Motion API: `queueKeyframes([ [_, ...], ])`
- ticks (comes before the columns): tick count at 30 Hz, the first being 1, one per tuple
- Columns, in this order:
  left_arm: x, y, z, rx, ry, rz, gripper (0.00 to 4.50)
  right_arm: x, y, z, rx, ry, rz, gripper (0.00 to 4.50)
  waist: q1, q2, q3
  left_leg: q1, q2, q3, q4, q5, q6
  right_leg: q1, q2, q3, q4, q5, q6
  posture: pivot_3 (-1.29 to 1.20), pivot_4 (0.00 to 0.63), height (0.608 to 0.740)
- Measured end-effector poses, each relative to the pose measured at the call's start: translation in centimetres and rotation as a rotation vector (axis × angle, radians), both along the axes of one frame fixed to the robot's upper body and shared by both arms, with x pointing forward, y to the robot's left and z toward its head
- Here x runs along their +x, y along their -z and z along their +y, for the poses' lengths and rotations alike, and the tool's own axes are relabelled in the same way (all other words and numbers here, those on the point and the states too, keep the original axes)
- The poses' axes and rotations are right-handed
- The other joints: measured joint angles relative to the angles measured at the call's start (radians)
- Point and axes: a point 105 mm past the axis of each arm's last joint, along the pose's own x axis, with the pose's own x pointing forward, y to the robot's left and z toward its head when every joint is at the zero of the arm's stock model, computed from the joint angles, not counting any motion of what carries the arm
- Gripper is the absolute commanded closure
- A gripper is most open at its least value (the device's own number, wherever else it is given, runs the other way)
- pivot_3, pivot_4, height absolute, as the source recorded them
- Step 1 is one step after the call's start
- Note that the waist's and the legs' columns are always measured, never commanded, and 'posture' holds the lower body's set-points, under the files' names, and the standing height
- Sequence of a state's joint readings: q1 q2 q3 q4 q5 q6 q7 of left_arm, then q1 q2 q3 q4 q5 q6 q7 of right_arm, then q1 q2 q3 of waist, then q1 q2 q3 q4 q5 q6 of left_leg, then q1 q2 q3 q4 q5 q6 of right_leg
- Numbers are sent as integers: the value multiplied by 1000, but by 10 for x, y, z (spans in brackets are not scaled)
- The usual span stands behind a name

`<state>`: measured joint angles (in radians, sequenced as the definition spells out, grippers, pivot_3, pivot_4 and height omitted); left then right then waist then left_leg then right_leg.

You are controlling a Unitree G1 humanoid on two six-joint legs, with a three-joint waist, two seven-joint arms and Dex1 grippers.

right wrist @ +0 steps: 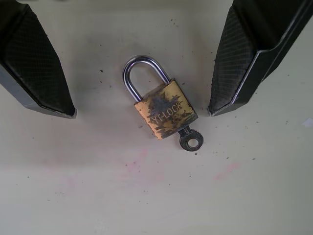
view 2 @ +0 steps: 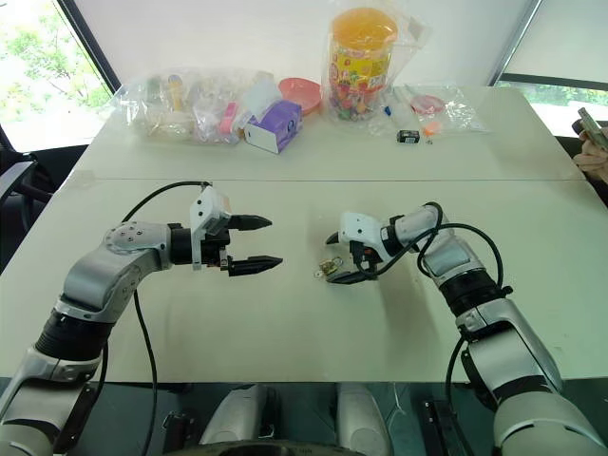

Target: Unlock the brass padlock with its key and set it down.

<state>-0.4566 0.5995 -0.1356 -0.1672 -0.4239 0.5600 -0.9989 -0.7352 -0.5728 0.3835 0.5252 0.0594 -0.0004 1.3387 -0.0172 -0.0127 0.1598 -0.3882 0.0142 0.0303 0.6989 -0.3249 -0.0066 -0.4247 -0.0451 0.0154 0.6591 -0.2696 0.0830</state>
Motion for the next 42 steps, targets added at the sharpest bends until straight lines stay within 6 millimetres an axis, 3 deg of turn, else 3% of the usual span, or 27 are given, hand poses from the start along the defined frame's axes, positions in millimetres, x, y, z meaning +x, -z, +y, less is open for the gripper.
queueKeyframes([
  [5,0,0,0,-1,-6,-4,0,0,2,2,-1,-27,-4,3684,0,0,0,2,0,0,0,0,-1,1,-1,0,2,0,0,0,150,735],
  [11,0,1,0,-2,-9,-2,0,-3,3,0,-5,-12,-47,3703,4,0,-1,3,0,0,0,0,-1,2,-2,0,2,0,0,0,150,735],
  [16,4,-1,-10,-58,8,40,0,-9,-6,1,21,113,-310,3703,6,0,-1,-1,-1,0,0,0,-1,-1,-2,0,2,0,0,0,150,735],
  [20,8,-6,-23,-125,43,113,0,-10,-52,4,49,195,-674,3703,6,1,0,-3,-1,0,1,1,-2,-5,-1,0,4,0,0,0,150,735],
  [23,11,-16,-32,-164,88,160,0,-24,-81,13,64,187,-899,3703,5,1,0,-3,-1,0,1,1,-2,-4,0,1,4,0,0,0,150,735],
  [34,15,-21,-34,-196,135,228,0,-41,-83,24,30,149,-976,3703,6,0,0,-2,-1,0,1,1,-1,-4,2,1,3,0,0,0,150,735],
  [37,15,-20,-35,-202,142,232,853,-42,-82,24,25,145,-972,3703,6,0,0,-2,-1,0,1,1,-1,-4,2,1,3,0,0,0,150,735],
  [42,15,-19,-41,-220,153,241,3370,-47,-81,29,20,112,-963,3703,6,0,0,-2,-1,0,1,1,-1,-4,2,1,3,0,0,0,150,735],
])
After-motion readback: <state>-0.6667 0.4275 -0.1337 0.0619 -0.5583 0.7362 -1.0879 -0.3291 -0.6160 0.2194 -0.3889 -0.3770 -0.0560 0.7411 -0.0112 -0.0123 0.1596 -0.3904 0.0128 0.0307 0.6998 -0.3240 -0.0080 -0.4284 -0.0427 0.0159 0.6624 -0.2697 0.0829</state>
